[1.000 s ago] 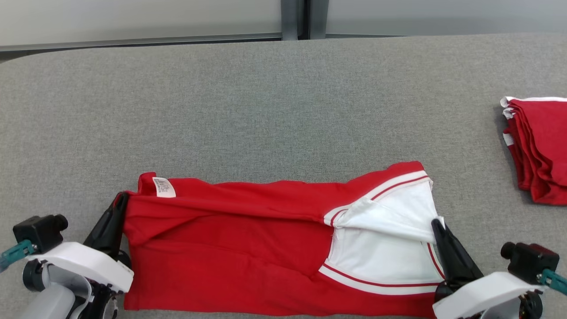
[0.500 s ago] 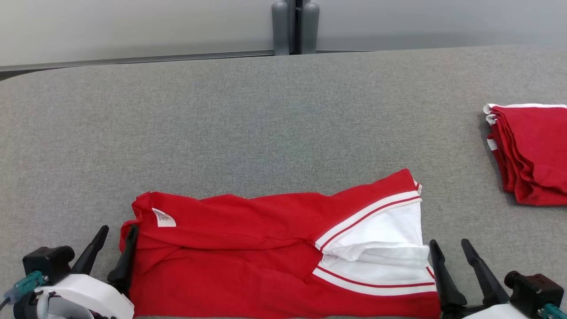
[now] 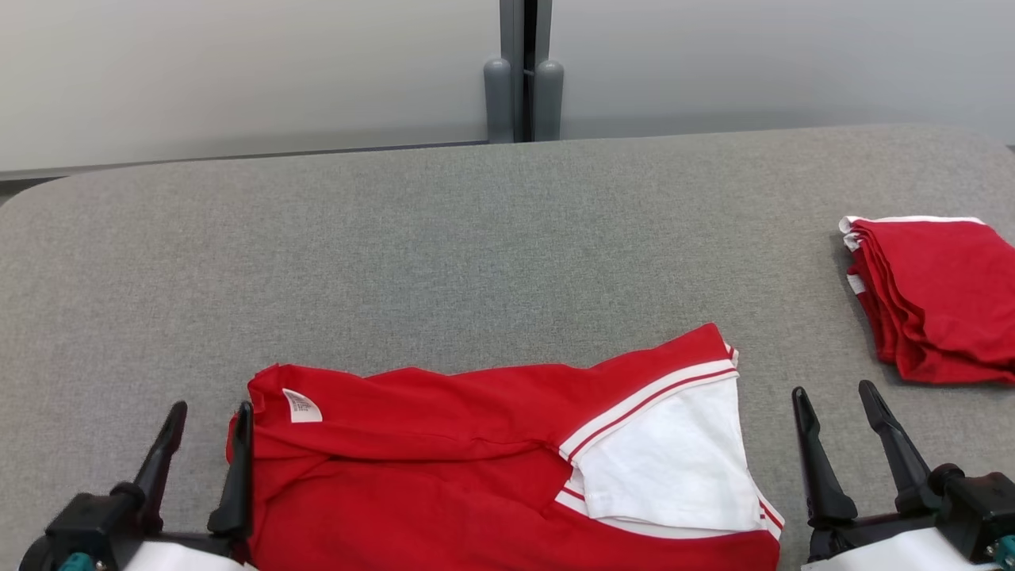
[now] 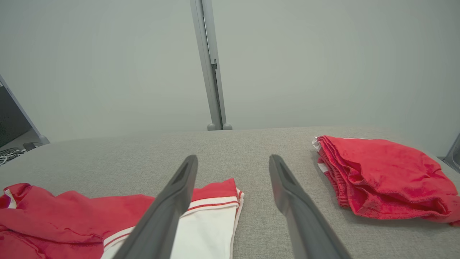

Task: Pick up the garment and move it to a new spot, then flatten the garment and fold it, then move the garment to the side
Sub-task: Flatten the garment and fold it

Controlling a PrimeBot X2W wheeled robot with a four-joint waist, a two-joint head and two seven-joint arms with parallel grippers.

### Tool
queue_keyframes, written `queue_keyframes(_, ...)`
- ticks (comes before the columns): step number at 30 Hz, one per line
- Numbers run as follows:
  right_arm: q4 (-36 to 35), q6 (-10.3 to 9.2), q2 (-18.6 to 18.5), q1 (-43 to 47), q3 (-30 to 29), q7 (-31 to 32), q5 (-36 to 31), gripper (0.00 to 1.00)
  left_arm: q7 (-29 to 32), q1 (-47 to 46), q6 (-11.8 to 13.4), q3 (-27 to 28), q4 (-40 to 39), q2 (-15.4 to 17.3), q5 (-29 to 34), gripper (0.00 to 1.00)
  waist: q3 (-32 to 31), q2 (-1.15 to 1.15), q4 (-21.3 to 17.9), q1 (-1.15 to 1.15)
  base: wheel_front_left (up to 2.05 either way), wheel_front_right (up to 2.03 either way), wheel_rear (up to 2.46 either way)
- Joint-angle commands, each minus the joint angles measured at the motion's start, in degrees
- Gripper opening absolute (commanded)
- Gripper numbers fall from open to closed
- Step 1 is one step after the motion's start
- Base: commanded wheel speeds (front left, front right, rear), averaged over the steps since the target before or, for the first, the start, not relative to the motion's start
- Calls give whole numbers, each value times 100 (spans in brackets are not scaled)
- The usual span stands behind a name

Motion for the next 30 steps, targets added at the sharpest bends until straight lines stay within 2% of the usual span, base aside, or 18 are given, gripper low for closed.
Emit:
queue_keyframes(1,-22,-1,-14,53,11,20,-1,100,-21,149,49,-15,-3,9,74,100,-116,0,-12,0,0,0,0)
queue_keyframes(12,11,-1,-13,216,14,66,111,100,79,437,190,-107,-148,70,151,100,-230,0,-4,0,0,0,0)
queue_keyframes(21,163,-1,-14,126,11,154,142,100,123,316,189,-123,-237,82,112,100,-108,0,75,0,0,0,0)
queue_keyframes(25,585,-1,-13,11,16,230,83,100,102,111,118,-123,-295,57,120,100,68,0,207,0,0,0,0)
queue_keyframes(30,1486,-1,-17,-210,16,212,144,100,57,-198,-7,-102,-316,-54,102,100,301,0,455,0,0,0,0)
